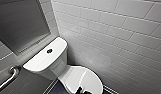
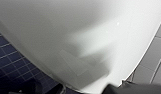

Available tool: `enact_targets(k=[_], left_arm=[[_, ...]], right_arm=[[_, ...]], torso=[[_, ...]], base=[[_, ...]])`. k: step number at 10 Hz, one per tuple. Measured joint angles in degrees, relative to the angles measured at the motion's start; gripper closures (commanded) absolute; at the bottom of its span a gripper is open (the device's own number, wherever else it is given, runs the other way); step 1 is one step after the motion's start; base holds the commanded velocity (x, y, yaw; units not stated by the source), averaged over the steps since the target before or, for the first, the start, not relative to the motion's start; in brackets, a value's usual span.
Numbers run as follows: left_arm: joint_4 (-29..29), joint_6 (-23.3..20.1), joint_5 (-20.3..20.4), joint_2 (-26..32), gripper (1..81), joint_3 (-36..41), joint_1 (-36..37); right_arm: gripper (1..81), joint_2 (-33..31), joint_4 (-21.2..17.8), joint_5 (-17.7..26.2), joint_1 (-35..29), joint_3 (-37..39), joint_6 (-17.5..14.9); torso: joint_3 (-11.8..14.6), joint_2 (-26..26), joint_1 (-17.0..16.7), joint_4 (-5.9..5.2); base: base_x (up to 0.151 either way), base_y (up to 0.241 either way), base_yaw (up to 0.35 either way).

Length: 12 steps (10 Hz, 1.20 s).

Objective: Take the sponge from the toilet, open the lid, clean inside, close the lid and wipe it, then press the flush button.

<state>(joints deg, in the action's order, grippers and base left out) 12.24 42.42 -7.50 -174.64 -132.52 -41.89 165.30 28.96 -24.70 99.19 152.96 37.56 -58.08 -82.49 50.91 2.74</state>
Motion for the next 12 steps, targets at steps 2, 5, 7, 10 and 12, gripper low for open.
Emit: enact_targets(k=[2,5,7,10,12], left_arm=[[0.6,2.7,-0.2,0.0,1.0,-0.6,0.2],[0.7,3.4,0.9,2.0,1.0,1.6,0.1],[0.7,3.4,3.3,4.9,1.0,6.5,-0.4],[0.6,3.3,6.4,9.0,1.0,13.4,-1.0],[0.6,3.3,7.7,9.2,1.0,13.6,-1.4]], right_arm=[[81.1,0.0,0.0,0.3,0.0,0.0,0.4],[81.1,0.0,0.0,0.3,0.0,0.1,0.5],[81.1,0.0,0.0,0.3,0.0,0.1,0.5],[81.1,0.1,0.0,0.3,0.0,0.2,0.5],[81.1,0.1,0.0,0.3,0.0,0.2,0.5]], torso=[[0.0,0.0,0.0,0.00],[0.0,0.0,0.0,0.00],[0.0,0.0,0.0,0.02],[0.0,0.0,0.0,0.02],[0.0,0.0,0.1,0.02]], base=[[0.000,0.000,0.000],[0.000,0.000,0.000],[0.000,0.000,0.000],[0.000,0.000,0.000],[0.000,0.000,0.000]])
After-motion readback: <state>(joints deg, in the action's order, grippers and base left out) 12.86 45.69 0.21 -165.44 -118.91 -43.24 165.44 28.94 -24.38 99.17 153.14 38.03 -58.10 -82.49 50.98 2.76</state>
